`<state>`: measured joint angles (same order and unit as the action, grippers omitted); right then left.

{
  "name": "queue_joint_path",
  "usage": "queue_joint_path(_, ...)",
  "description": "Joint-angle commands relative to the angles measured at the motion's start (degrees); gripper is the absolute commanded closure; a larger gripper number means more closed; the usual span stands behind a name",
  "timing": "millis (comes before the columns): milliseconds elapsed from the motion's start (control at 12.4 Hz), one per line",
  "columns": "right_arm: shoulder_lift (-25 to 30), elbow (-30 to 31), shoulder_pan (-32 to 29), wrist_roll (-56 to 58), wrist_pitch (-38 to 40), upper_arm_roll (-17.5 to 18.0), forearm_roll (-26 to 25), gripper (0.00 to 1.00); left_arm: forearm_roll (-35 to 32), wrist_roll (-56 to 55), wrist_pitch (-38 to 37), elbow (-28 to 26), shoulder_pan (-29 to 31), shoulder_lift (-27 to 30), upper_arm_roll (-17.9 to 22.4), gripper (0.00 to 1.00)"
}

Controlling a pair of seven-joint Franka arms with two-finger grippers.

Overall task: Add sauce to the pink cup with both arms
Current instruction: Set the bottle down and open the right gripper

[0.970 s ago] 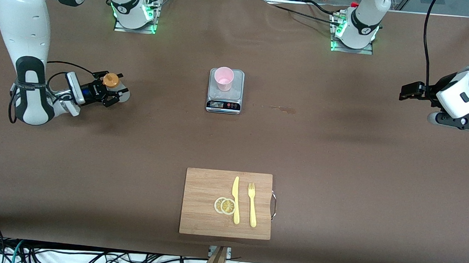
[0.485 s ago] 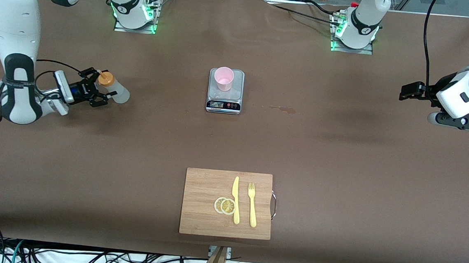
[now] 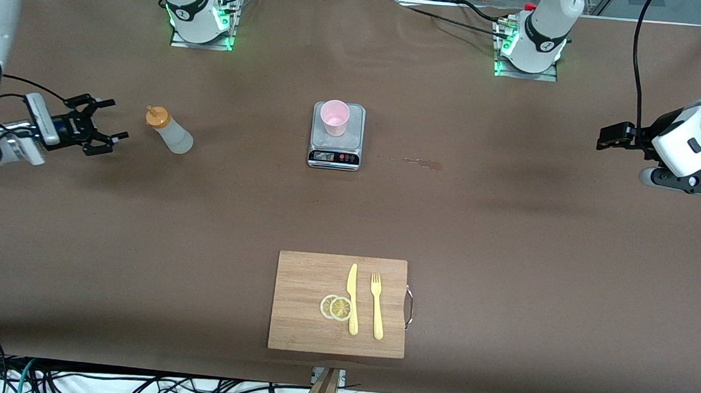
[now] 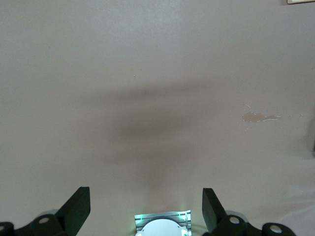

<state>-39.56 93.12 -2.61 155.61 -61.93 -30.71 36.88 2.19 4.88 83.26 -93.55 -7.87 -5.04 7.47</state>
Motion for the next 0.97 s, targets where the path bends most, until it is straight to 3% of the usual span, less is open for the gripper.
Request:
queue_joint_path(0, 14.5, 3.5, 1.2, -7.2, -5.0, 0.3, -6.5, 0.00, -0.6, 1.2, -1.1, 1.4, 0.0, -0.5, 0.0, 0.00)
queue_joint_path(404, 33.1, 10.5, 10.9, -43.2, -17.4, 1.5, -16.1, 0.00, -0.6, 1.1, -1.1, 2.1, 0.0, -1.2, 0.0, 0.00)
queue_joint_path(728, 37.6, 11.4, 11.9, -70.5, -25.6, 5.4, -21.6, 0.00, -0.6, 1.2, -1.1, 2.1, 0.0, -1.2, 0.0, 0.00)
queue_joint_path(889, 39.8, 11.1, 12.0, -84.2, -26.7, 9.6, -25.1, 0.00, -0.6, 1.2, -1.1, 2.2, 0.0, -1.2, 0.0, 0.00)
